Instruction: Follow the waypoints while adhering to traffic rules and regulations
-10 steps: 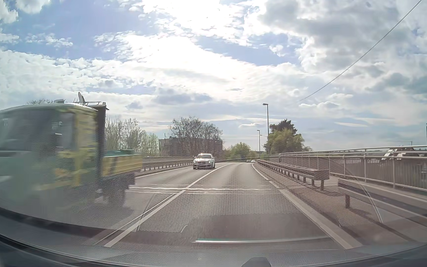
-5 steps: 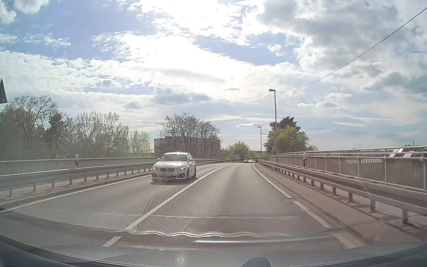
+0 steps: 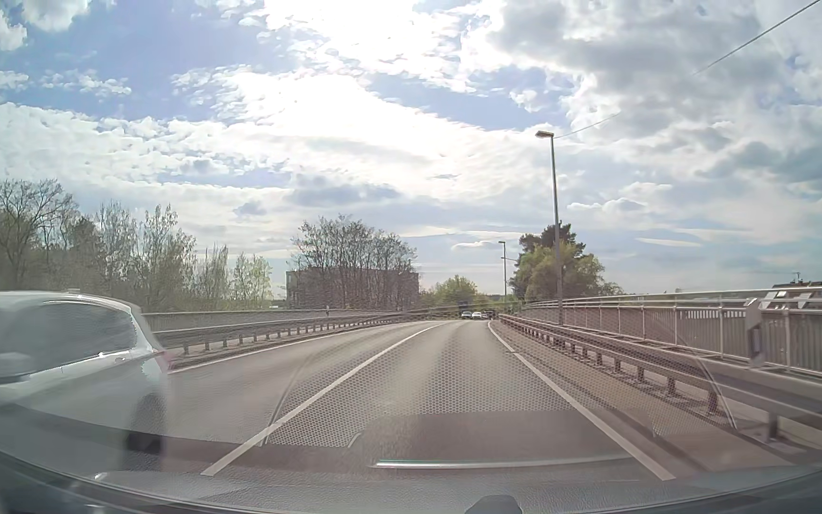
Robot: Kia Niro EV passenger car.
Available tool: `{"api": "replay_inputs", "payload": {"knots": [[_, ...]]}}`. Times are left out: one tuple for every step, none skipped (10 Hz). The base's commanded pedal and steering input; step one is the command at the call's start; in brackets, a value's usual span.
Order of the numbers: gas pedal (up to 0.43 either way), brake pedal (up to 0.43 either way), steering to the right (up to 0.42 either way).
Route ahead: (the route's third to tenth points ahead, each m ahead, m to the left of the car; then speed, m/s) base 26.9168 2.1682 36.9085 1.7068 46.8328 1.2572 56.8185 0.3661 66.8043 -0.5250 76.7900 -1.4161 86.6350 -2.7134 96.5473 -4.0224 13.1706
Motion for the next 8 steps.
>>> {"api": "replay_inputs", "payload": {"knots": [[0.020, 0.000, 0.004], [0.020, 0.000, 0.004], [0.020, 0.000, 0.004], [0.020, 0.000, 0.004], [0.020, 0.000, 0.004], [0.020, 0.000, 0.004], [0.020, 0.000, 0.004], [0.020, 0.000, 0.004]]}}
